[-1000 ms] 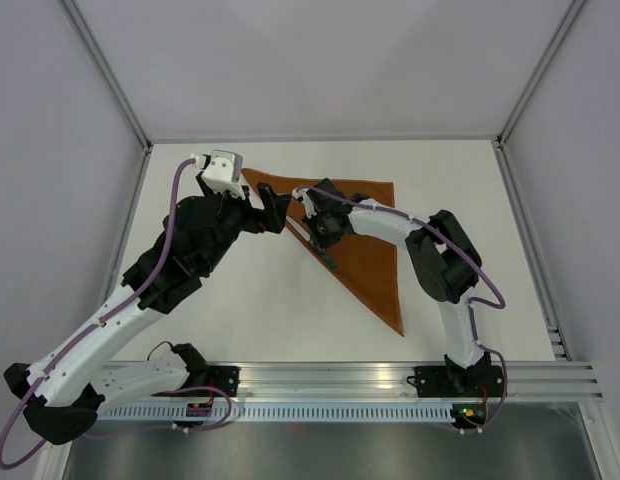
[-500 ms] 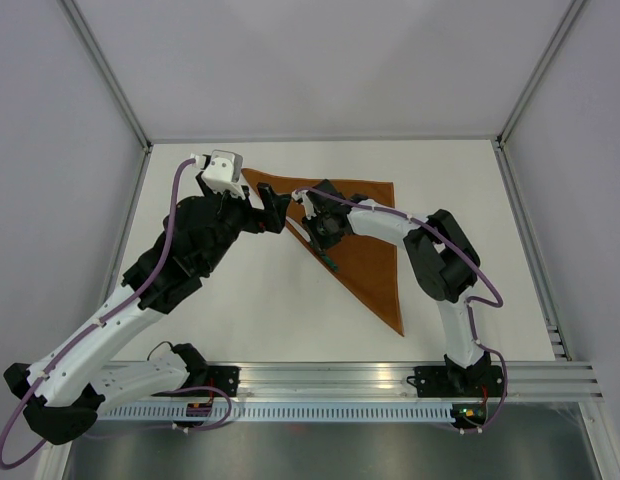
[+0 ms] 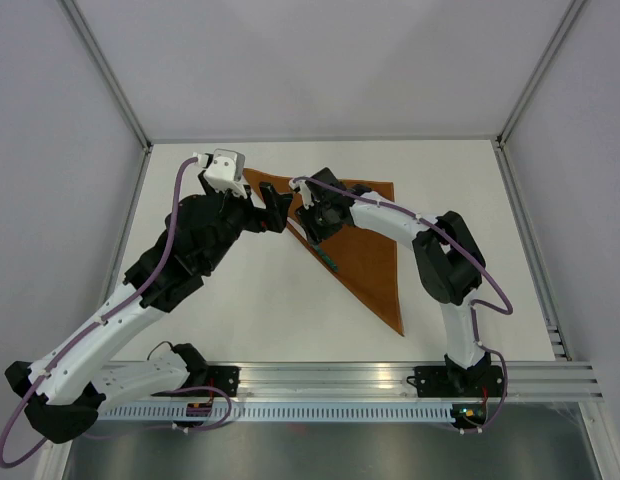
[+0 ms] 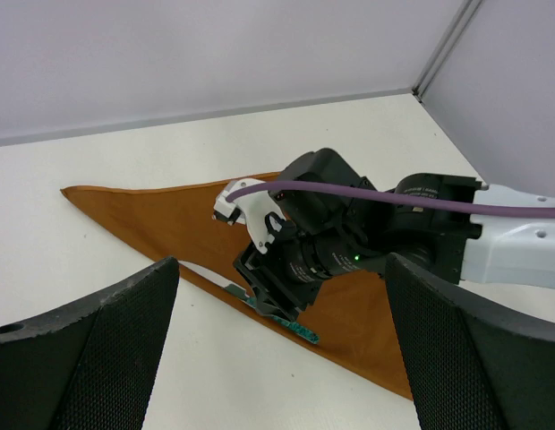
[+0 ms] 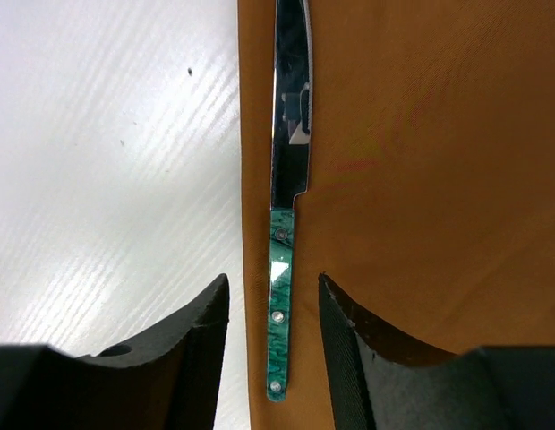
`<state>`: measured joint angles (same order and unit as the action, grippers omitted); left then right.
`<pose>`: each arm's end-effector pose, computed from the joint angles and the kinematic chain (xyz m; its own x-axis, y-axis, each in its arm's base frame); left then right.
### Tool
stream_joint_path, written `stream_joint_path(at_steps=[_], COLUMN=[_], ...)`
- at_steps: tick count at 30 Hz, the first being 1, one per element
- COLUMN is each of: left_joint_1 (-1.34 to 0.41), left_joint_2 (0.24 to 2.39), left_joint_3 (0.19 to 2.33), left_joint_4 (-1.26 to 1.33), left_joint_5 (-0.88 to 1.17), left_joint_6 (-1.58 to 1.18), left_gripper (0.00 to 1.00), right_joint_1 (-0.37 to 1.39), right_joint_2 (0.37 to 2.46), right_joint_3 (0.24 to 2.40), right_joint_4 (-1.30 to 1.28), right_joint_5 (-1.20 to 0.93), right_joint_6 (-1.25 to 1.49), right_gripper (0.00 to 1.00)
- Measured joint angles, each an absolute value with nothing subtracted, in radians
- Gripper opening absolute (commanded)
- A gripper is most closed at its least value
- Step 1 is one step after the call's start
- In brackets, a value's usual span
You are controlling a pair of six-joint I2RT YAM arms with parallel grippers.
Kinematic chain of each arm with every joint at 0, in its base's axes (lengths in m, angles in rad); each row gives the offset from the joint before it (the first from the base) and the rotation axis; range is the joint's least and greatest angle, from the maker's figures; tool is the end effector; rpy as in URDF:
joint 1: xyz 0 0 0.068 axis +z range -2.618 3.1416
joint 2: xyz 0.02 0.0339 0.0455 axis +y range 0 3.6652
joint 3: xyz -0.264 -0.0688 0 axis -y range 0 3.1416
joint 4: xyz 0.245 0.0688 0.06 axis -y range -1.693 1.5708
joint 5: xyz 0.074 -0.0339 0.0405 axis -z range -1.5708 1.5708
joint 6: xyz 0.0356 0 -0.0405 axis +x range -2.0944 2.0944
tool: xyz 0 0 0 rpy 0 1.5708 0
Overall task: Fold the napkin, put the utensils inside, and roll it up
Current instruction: Place the knife on the napkin, then fold the napkin at the center of the board.
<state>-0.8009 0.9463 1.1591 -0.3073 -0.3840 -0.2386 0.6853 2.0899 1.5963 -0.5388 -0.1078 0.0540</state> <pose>0.1481 -0.1336 0.4280 -0.1598 -0.1500 -0.9757 0.3791 0.9033 -0.2009 0.3469 0.2886 0.1856 -0.7000 -0.5029 -0.5070 -0.6351 0.7631 0.1199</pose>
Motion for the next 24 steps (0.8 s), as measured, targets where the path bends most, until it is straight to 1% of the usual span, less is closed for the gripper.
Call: stream_joint_path(at_steps=[1,4,7,13,15,19,24], left_joint_1=[-0.801,-0.801,-0.801,-0.823,-0.869,-1.027,-1.192], left_joint_2=[0.951,0.971,1.005,1.111,1.146,1.215,1.313], left_joint_3=[1.161,1.163,1.161,1.082,1.028,0.897,0.770], left_joint_4=[-0.306,-0.290,-0.254,-0.137,-0.090,0.038,0.194], left_joint_5=[-0.380,-0.354,-0.301,-0.202,-0.200,-0.210,-0.262], left_joint_6=[-0.238,-0.237,-0.228,-0.200,-0.175,-0.096,0.009], left_gripper=[1.00,1.00,1.00,1.00,0.99,0.96,0.92], right_joint_1=[0.680,0.660,0.579,0.237,0.141,-0.002,-0.097], right_joint_2=[2.074,2.021,1.934,1.721,1.656,1.574,1.531], right_joint_3=[1.603,1.631,1.655,1.633,1.608,1.578,1.519], right_joint_4=[-0.543,-0.551,-0.543,-0.507,-0.501,-0.498,-0.479], right_joint_5=[-0.105,-0.109,-0.144,-0.216,-0.236,-0.316,-0.343], right_joint_6=[0.051,0.048,0.062,0.111,0.123,0.153,0.160], right_gripper=[0.54,0.56,0.57,0.66,0.66,0.65,0.62])
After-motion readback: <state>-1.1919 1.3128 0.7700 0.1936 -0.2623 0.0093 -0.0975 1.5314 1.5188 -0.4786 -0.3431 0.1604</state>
